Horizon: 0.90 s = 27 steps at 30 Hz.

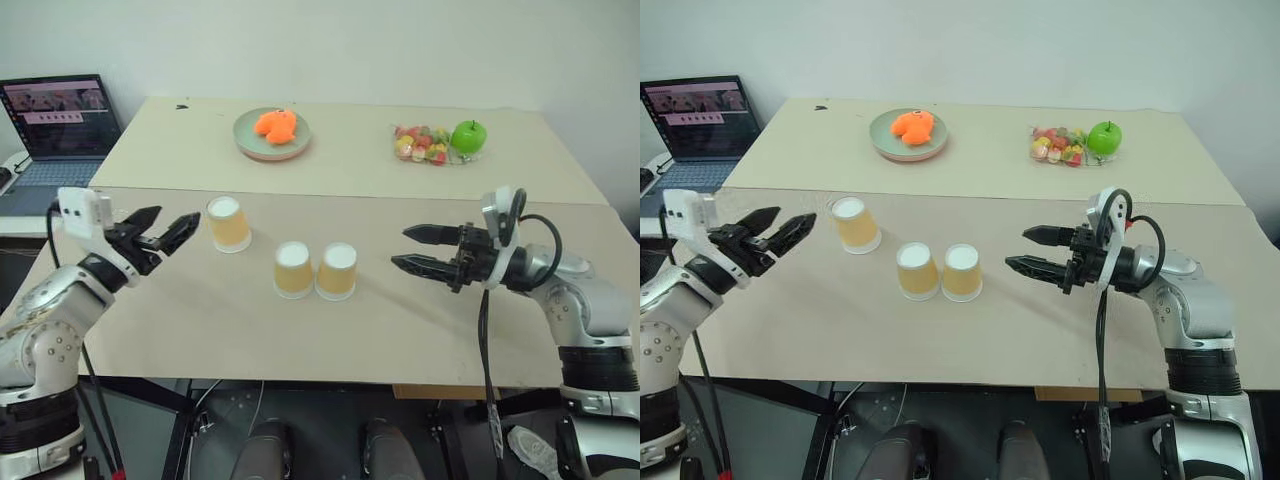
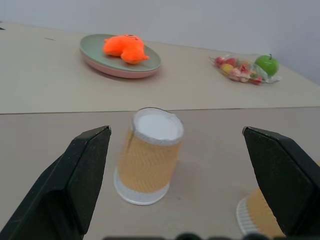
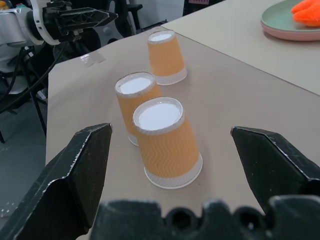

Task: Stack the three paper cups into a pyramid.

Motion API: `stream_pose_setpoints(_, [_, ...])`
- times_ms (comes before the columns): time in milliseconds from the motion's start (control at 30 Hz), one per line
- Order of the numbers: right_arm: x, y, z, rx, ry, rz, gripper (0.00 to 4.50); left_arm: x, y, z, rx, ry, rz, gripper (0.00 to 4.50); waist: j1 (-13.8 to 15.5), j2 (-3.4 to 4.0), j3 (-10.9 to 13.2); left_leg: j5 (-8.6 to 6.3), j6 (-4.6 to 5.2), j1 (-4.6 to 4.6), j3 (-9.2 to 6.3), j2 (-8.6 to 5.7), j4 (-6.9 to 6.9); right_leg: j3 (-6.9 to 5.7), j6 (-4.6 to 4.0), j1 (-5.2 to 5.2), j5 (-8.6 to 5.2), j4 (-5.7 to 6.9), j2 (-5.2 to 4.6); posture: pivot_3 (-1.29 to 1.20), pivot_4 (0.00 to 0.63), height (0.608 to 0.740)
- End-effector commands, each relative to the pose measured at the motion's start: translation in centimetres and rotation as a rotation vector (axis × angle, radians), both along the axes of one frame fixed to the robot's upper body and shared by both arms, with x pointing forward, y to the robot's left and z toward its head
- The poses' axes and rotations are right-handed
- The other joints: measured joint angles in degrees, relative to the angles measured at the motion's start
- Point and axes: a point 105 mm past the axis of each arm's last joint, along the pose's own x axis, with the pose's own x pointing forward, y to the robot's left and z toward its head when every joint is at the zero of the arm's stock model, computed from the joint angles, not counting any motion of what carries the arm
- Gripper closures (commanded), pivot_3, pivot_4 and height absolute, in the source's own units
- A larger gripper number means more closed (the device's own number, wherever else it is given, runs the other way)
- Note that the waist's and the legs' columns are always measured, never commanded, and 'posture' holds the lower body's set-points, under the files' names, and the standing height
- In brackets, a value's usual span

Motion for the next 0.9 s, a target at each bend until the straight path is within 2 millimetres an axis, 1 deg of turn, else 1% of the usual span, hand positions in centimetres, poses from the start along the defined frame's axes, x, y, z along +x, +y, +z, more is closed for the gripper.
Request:
stream_pose_setpoints(33, [-1.6, 0.6, 1.6, 0.005, -0.063, 0.047, 0.07, 0.9, 0.0, 0.3, 0.06, -0.044, 0.008, 0.0, 0.18, -0.01, 0.0, 0.0, 0.0, -0.01, 0.0, 0.0, 0.0, -0.01, 0.0, -0.01, 0.0, -0.01, 0.0, 0.0, 0.15, 0.676])
stream_pose_setpoints(200, [-1.6, 0.3, 1.8, 0.007, -0.077, 0.01, 0.07, 2.1, -0.5, 0.1, 0.075, -0.051, -0.025, 0.0, 0.43, -0.08, 0.03, -0.01, 0.02, -0.11, 0.02, 0.0, 0.06, -0.01, 0.0, -0.04, 0.0, -0.04, 0.0, 0.0, 0.15, 0.676])
stream_pose_setpoints(367, [-1.2, 0.1, 3.1, 0.037, -0.143, -0.049, 0.07, 3.4, -0.8, 0.0, 0.067, -0.051, -0.045, 0.0, 0.54, -0.09, 0.03, 0.0, 0.0, -0.1, 0.01, 0.01, 0.06, -0.06, 0.0, -0.06, 0.01, 0.02, 0.0, 0.0, 0.15, 0.676])
stream_pose_setpoints(500, [0.0, -0.9, 4.0, 0.048, -0.206, -0.168, 0.07, 4.0, -1.7, -0.3, 0.07, -0.046, -0.082, 0.0, 0.47, -0.09, 0.03, 0.0, 0.01, -0.11, 0.02, 0.0, 0.05, -0.04, 0.01, -0.07, 0.0, -0.02, 0.0, 0.0, 0.15, 0.676])
stream_pose_setpoints(733, [-0.1, -1.3, 4.2, 0.061, -0.218, -0.191, 0.07, 4.7, -2.4, -0.2, 0.071, -0.045, -0.121, 0.0, 0.46, -0.1, 0.03, 0.0, 0.02, -0.14, 0.02, 0.01, 0.06, -0.05, 0.01, -0.09, 0.01, 0.0, 0.0, 0.0, 0.15, 0.676])
stream_pose_setpoints(900, [-0.2, -1.1, 4.1, 0.062, -0.225, -0.192, 0.07, 5.1, -3.0, -0.3, 0.077, -0.036, -0.156, 0.0, 0.46, -0.1, 0.03, -0.01, 0.02, -0.14, 0.02, 0.0, 0.06, -0.05, 0.01, -0.08, 0.01, 0.0, 0.0, 0.0, 0.15, 0.676])
